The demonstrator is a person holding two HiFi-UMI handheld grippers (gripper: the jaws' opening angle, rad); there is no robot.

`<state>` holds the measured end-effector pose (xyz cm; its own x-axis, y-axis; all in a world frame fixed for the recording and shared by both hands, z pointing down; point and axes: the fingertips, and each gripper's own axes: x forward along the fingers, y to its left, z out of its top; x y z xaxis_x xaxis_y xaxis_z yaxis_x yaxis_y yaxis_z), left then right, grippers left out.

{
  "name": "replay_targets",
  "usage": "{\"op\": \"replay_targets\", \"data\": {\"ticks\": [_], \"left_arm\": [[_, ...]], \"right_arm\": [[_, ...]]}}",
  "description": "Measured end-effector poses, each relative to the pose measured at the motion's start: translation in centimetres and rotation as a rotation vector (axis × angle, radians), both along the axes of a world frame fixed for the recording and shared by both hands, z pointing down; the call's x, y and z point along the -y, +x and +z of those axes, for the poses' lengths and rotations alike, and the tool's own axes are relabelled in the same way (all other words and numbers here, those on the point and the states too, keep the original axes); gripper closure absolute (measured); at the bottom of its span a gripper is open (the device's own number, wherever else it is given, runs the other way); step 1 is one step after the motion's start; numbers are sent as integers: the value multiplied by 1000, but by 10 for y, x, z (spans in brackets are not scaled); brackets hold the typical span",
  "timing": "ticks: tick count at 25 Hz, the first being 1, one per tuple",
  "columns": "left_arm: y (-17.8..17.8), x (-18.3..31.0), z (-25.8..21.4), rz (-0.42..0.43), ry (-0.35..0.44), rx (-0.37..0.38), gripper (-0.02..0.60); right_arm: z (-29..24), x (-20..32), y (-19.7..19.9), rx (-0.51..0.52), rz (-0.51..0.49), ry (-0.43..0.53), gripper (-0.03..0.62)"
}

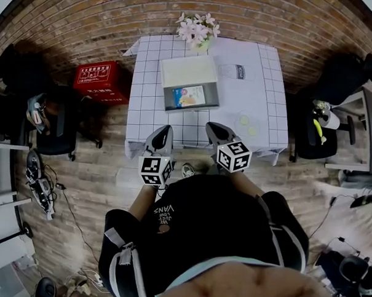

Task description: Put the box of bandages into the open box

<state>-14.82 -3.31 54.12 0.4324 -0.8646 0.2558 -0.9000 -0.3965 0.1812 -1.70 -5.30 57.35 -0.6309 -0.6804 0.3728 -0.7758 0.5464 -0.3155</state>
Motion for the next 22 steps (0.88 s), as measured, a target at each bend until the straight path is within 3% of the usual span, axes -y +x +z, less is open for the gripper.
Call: {"op": "replay_targets", "data": {"ticks": [7, 22], "left_arm": [[-3, -4, 2, -52, 11, 14, 571], [29, -17, -6, -156, 19, 3, 571]], "right_arm": [[-7, -3, 7, -9, -45, 17, 589], [-20, -10, 31, -25, -163, 46, 591]]}}
